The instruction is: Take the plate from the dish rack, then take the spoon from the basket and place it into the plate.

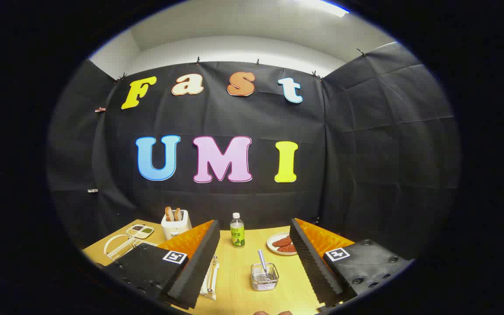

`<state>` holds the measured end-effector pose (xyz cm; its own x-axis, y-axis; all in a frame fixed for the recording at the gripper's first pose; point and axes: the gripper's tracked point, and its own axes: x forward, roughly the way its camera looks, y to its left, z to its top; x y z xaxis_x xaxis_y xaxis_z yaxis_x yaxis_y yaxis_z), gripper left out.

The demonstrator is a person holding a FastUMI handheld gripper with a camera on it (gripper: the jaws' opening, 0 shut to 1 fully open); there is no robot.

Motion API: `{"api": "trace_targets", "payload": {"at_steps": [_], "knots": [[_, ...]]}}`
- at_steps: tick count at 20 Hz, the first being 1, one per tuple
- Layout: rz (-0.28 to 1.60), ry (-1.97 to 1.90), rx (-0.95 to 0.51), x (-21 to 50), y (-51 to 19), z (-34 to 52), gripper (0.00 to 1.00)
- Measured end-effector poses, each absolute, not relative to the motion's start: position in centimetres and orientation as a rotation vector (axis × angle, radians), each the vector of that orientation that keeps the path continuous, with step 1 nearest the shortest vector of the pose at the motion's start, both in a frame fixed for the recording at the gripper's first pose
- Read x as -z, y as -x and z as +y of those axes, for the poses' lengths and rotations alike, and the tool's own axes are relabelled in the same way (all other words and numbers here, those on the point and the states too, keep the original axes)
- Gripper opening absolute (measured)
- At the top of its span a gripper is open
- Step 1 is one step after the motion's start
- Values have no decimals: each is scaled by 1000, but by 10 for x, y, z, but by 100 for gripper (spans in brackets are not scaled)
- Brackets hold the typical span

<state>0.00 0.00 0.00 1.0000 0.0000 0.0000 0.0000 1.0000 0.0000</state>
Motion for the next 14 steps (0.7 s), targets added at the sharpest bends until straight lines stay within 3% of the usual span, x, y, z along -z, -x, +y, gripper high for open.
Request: {"api": "trace_targets", "payload": {"at_steps": [14], "knots": [[59, 6, -19, 17, 10, 9, 98]]}}
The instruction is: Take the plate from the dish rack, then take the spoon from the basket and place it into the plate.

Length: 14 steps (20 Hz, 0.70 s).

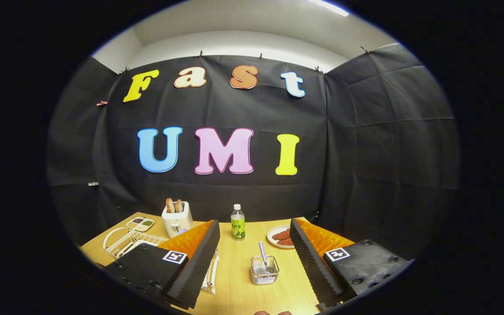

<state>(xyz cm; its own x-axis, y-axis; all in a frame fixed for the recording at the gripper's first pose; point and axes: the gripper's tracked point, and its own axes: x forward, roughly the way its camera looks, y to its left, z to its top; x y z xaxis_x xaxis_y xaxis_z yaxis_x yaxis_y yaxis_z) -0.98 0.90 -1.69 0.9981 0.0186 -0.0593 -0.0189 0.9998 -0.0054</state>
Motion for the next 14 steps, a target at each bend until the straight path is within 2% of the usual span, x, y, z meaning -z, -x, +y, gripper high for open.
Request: {"api": "trace_targets", "payload": {"at_steps": [14], "knots": [[101, 25, -58, 23, 0, 32, 98]]}}
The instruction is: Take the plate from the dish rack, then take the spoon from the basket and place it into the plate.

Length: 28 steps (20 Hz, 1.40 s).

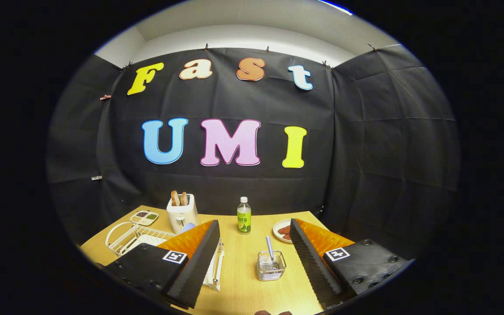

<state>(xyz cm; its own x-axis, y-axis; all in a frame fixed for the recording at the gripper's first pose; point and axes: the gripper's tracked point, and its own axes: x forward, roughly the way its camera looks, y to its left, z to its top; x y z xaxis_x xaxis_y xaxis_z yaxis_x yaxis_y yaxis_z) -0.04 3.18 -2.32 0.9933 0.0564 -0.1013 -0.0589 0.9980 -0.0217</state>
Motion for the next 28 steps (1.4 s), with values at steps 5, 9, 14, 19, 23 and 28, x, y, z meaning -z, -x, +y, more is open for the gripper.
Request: {"api": "trace_targets", "payload": {"at_steps": [5, 9, 14, 19, 23, 28], "knots": [[97, 38, -88, 23, -2, 43, 98], [86, 38, -124, 18, -8, 59, 98], [148, 41, -182, 23, -37, 103, 98], [244, 171, -237, 48, -80, 161, 97], [396, 234, -252, 101, -104, 194, 95], [649, 254, -184, 178, -130, 195, 80]]}}
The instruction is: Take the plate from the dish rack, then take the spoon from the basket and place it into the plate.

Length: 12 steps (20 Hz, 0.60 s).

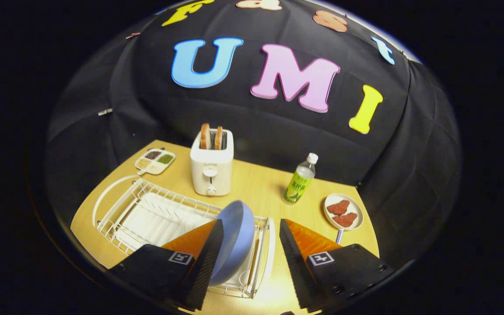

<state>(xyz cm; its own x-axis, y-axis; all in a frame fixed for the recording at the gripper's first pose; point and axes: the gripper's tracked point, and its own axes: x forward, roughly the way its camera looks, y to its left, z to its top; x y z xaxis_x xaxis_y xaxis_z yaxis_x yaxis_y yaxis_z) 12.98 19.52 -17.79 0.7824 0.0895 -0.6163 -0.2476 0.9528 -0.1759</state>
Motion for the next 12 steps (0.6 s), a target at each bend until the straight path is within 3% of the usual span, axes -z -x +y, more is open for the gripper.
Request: {"api": "trace_targets", "payload": {"at_steps": [1, 4, 8, 9, 10, 12], "knots": [[697, 223, -161, 190, -133, 194, 73], [784, 130, -97, 211, -144, 192, 68], [874, 59, -129, 232, -143, 209, 53], [915, 34, -130, 238, -138, 212, 42], [948, 0, -126, 243, -136, 215, 38], [979, -39, -100, 244, -138, 219, 38]]}}
